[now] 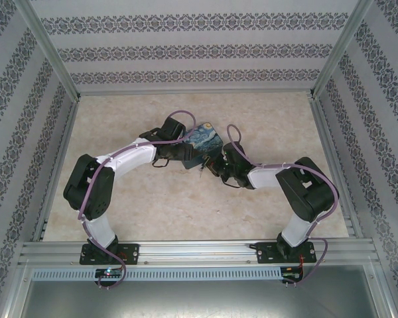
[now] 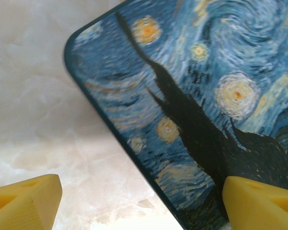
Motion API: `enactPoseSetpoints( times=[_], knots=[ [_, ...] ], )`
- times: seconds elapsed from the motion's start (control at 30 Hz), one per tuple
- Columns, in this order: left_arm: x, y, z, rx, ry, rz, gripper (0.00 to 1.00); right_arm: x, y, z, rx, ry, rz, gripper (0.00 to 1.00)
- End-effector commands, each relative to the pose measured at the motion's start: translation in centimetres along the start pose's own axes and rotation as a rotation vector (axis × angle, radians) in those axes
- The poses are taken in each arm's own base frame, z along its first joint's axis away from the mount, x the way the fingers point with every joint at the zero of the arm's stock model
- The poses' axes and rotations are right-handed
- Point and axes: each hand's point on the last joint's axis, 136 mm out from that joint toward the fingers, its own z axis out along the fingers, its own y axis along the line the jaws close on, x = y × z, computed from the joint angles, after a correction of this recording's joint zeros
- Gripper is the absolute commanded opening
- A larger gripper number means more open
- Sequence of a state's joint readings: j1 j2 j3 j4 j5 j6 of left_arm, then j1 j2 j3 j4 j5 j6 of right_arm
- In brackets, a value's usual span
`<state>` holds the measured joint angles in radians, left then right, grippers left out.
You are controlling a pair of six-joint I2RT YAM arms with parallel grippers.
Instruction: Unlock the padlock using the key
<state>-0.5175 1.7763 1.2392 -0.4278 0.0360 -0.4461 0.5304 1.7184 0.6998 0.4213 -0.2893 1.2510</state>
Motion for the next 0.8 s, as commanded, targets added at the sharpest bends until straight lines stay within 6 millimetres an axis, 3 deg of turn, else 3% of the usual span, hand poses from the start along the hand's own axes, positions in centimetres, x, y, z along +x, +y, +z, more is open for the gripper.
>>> enactPoseSetpoints(
  times=[0.0, 0.3, 0.5, 0.77],
  knots=[
    [4.8, 1.7, 2.3, -0.072, 0.159, 0.022, 0.86, -2.4, 1.5, -0.5, -0.047, -0.069, -0.006, 0.0],
    [5.3, 1.8, 2.4, -0.074, 0.172, 0.028, 0.85, -4.5, 2.1, -0.6, -0.064, -0.059, -0.023, 0.0],
    [5.0, 1.7, 2.2, -0.072, 0.168, 0.03, 0.85, -4.7, 1.0, -1.0, -0.047, -0.059, -0.019, 0.0],
    [3.3, 0.5, 1.0, -0.037, 0.142, 0.047, 0.87, -2.6, -0.5, -2.8, -0.05, -0.021, -0.014, 0.0]
  ],
)
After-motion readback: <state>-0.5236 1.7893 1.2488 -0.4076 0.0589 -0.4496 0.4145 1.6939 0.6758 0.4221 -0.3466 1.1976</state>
